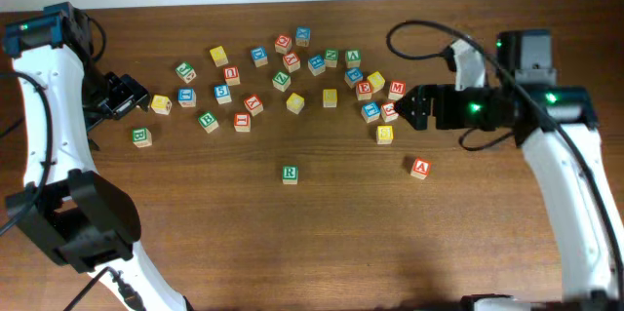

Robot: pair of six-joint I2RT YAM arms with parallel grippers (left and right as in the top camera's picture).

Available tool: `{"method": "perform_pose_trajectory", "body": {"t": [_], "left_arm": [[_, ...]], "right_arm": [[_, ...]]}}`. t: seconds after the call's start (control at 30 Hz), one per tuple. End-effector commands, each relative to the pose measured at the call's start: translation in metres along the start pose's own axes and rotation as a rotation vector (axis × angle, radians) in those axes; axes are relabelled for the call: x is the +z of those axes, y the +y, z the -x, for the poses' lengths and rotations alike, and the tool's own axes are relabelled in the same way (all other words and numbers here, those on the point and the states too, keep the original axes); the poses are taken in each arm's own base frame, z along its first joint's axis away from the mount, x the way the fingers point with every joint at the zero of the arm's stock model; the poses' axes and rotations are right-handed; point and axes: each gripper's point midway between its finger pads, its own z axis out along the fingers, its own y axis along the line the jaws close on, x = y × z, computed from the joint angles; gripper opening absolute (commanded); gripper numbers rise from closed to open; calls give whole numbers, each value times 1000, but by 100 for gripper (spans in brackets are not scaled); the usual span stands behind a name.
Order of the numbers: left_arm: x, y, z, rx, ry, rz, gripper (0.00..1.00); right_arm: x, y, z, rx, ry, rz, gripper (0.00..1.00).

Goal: Spell out RSS
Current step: 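Reach the right gripper into the cluster and grasp a yellow S block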

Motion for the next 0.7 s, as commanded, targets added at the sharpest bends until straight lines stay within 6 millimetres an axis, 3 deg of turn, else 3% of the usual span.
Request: {"method": "perform_pose_trajectory", "body": {"t": [0.0,0.1,0.13,0.17,0.23,0.33,0.5,0.67], "left_arm": [[-1,4,2,-10,-10,8,99],[-1,4,2,-10,-10,8,99],[-1,4,2,-10,-10,8,99],[-1,4,2,-10,-10,8,99],[-1,4,2,-10,-10,8,99],[-1,4,2,-10,-10,8,99],[-1,4,2,-10,-10,8,99],[-1,4,2,-10,-10,8,99]], "right_arm": [[15,28,1,141,67,237,98],[28,21,-1,171,100,225,98],[41,9,-11,167,142,125,100],[50,-2,-20,152,175,20,91],[71,-45,-41,218,230,-354,87],[100,-60,-59,142,314,-507,87],[152,-90,-77,177,389,-545,80],[171,-93,-77,118,379,-581,65]]}}
